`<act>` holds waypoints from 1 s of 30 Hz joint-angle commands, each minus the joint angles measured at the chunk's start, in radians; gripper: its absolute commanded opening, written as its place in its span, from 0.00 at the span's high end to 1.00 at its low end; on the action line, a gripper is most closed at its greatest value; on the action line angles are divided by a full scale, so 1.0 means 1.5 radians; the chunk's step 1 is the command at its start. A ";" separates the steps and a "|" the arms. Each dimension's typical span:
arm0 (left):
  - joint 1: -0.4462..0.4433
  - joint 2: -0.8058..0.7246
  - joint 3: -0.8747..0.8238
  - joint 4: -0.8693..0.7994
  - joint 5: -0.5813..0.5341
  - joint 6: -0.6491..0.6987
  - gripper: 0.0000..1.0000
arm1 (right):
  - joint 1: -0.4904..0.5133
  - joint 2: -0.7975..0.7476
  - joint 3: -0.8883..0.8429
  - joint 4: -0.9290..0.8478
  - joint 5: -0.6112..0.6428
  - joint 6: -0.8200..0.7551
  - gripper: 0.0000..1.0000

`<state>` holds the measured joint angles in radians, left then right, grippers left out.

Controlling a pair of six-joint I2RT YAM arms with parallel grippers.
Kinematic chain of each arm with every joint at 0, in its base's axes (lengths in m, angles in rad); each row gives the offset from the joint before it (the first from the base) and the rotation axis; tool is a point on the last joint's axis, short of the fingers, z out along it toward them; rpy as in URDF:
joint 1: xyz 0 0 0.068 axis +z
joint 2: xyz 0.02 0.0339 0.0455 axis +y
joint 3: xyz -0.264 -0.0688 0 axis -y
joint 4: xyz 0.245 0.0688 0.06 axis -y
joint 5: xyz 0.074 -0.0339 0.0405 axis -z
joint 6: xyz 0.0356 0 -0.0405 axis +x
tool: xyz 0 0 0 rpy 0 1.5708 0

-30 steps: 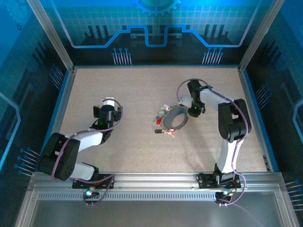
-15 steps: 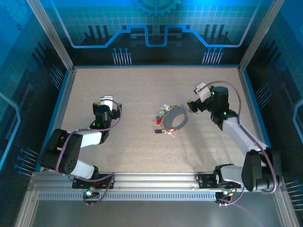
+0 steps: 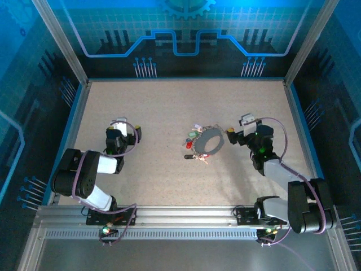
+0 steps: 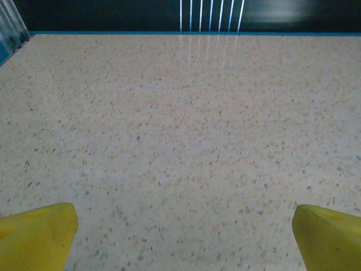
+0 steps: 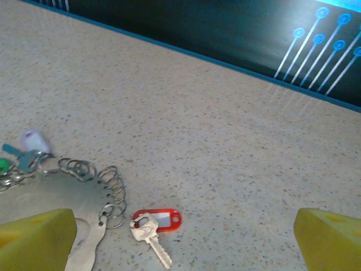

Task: Put the keys on the keyring

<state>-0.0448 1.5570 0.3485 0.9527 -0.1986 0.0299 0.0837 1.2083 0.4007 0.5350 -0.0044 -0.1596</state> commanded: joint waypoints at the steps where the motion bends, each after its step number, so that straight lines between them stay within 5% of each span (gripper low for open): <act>1: 0.009 -0.003 0.014 -0.005 0.034 -0.014 0.01 | -0.007 -0.027 -0.005 0.015 0.023 0.026 0.00; 10: 0.011 -0.003 0.019 -0.013 0.012 -0.024 0.01 | -0.034 -0.012 -0.093 0.131 -0.024 0.039 0.00; 23: 0.011 -0.004 0.019 -0.015 0.012 -0.023 0.01 | -0.036 0.065 -0.043 0.153 0.022 0.115 0.00; 27: 0.011 -0.004 0.019 -0.014 0.012 -0.023 0.01 | -0.034 0.213 -0.067 0.353 0.044 0.118 0.00; 29: 0.011 -0.004 0.019 -0.015 0.012 -0.022 0.01 | -0.013 0.185 -0.005 0.175 0.044 0.093 0.00; 30: 0.011 -0.003 0.019 -0.014 0.013 -0.022 0.01 | -0.004 0.207 -0.003 0.214 0.054 0.084 0.00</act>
<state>-0.0380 1.5570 0.3584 0.9241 -0.1856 0.0013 0.0525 1.4990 0.3389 0.8291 0.0383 -0.0128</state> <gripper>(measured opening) 0.990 0.996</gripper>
